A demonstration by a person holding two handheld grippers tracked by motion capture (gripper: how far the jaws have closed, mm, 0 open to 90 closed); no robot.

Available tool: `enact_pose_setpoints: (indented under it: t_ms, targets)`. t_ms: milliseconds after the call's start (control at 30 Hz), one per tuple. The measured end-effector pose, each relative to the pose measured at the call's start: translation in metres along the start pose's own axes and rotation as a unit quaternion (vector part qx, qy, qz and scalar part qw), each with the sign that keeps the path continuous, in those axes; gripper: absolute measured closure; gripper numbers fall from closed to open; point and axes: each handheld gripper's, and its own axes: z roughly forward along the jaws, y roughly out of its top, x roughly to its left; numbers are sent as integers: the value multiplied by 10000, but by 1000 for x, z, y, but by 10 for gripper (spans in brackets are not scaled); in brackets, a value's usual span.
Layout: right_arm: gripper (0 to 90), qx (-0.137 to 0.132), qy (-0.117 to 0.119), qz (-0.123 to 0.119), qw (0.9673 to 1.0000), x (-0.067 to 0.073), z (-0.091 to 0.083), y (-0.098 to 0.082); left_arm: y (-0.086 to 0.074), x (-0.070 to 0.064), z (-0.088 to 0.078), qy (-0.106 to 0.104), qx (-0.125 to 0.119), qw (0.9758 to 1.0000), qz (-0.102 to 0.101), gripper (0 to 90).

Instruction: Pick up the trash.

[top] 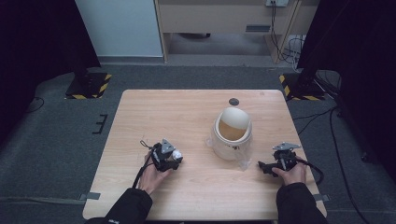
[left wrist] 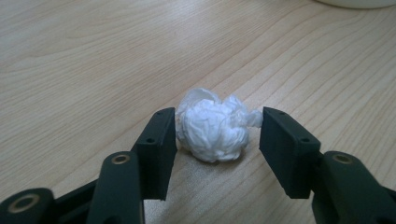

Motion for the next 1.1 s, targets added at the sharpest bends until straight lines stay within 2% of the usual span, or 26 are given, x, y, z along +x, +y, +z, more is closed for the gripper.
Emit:
enact_pose_setpoints:
  t_ms: [333, 567, 1100]
  targets:
    - [22, -10, 10, -2, 10000, 0, 0, 0, 0, 2, -1, 42, 48, 9999, -126, 609]
    - [20, -14, 13, -2, 10000, 0, 0, -1, 1, 2, -3, 21, 7, 9999, -159, 654]
    - [7, -101, 10, -21, 9999, 0, 1, -2, 10, -4, -22, -199, -509, 9983, -212, 663]
